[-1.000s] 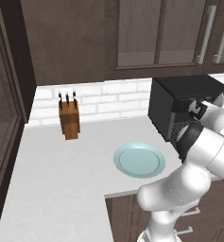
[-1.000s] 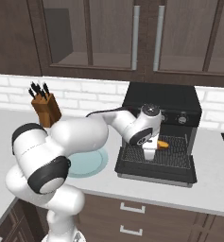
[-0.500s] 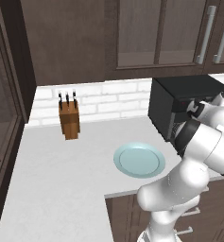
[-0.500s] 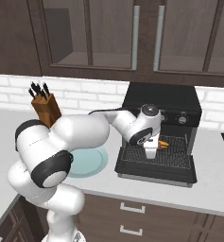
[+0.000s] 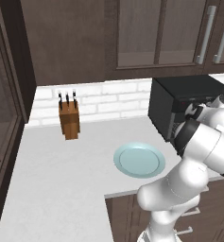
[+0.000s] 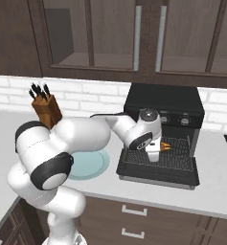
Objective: Pick up the kebab skewer and baguette bread, and place them inside the toaster oven. Close the toaster oven door and start by setting the timer.
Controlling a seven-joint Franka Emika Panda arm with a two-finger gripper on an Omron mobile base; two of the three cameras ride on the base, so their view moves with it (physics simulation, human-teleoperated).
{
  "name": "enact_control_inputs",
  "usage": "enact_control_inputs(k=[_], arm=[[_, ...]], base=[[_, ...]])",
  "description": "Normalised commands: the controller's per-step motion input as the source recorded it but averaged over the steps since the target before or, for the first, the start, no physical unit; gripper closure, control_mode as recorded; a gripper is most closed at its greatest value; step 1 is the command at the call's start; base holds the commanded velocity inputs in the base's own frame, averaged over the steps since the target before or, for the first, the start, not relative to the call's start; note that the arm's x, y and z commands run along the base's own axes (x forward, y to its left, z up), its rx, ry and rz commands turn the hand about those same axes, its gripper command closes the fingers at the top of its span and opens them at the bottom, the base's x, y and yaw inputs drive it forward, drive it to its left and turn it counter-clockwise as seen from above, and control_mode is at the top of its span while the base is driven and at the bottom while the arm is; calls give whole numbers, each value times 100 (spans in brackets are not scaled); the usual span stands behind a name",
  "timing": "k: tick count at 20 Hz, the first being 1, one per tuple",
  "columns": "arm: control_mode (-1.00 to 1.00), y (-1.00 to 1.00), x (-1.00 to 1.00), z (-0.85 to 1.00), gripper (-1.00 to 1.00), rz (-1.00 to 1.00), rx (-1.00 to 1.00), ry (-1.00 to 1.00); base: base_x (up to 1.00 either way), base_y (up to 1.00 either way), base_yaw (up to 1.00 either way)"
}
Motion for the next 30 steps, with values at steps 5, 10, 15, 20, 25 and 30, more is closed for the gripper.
enact_control_inputs(k=[5,10,15,20,25,30], arm=[[-100,0,0,0,-100,0,0,3],[-100,0,0,0,-100,0,0,-1],[-100,-38,-11,3,-100,3,0,-9],[-100,-88,-84,1,-100,29,0,-18],[-100,-51,-44,-20,-100,65,-2,-29],[-100,-5,-3,-12,-100,59,-12,-26]], base=[[0,0,0],[0,0,0],[0,0,0],[0,0,0],[0,0,0],[0,0,0]])
